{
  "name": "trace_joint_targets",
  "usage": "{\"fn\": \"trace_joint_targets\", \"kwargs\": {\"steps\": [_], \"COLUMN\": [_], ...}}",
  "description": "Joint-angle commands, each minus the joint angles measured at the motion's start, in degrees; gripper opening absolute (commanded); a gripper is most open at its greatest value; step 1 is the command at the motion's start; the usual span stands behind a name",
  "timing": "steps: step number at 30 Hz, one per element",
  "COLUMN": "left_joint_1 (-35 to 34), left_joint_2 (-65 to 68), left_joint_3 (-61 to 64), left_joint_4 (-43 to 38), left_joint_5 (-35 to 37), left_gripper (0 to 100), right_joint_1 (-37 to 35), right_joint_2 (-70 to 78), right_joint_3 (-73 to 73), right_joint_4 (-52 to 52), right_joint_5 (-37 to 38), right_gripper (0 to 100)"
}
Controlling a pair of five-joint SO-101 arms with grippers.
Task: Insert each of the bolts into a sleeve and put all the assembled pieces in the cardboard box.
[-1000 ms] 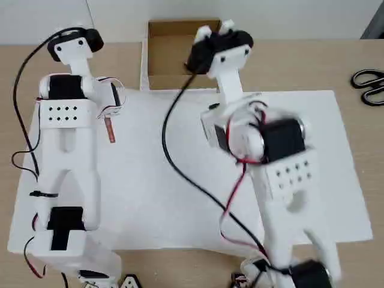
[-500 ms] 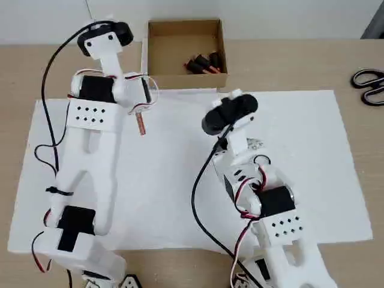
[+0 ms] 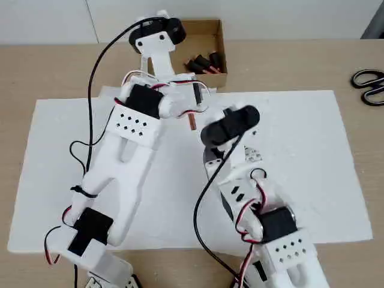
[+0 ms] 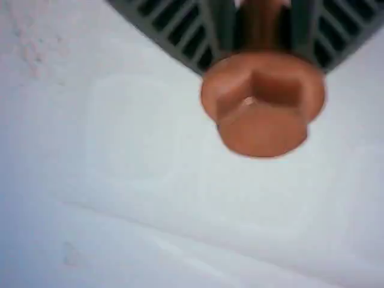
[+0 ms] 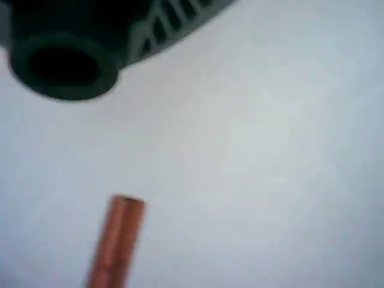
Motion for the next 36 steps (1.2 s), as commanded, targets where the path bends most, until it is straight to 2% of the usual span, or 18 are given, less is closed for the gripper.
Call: {"fn": "trace_joint_targets", "kwargs": {"steps": [1,9,17,21,23,27,30,36], "left_joint_1": [0.9,1.0,3.3,7.1,8.4,8.4,6.9,4.2], "left_joint_2": [-3.6,-3.6,-3.7,-7.6,-12.0,-19.6,-21.5,-26.2], "left_joint_3": [-2.9,-2.9,-2.9,-2.9,-2.7,-1.2,5.4,22.6], "left_joint_4": [-2.4,-2.2,0.3,3.5,4.5,6.9,3.3,-12.6], "left_joint_5": [2.2,4.7,7.6,7.2,4.6,1.7,0.9,-2.2], "left_gripper": [0,0,0,0,0,0,0,0], "right_joint_1": [-0.6,-0.5,1.7,1.7,1.7,1.7,1.5,1.5], "right_joint_2": [-6.3,-14.7,-20.4,-22.6,-23.0,-23.3,-23.4,-23.4], "right_joint_3": [2.3,14.4,21.1,22.8,22.9,23.5,24.2,24.3], "right_joint_4": [-0.5,-7.5,-8.1,-7.9,-7.9,-7.9,-8.1,-8.1], "right_joint_5": [-0.6,-0.6,-0.9,-0.9,-0.9,-0.9,-1.0,-1.1], "right_gripper": [0.3,0.3,0.3,0.3,0.3,0.3,0.3,0.3]}}
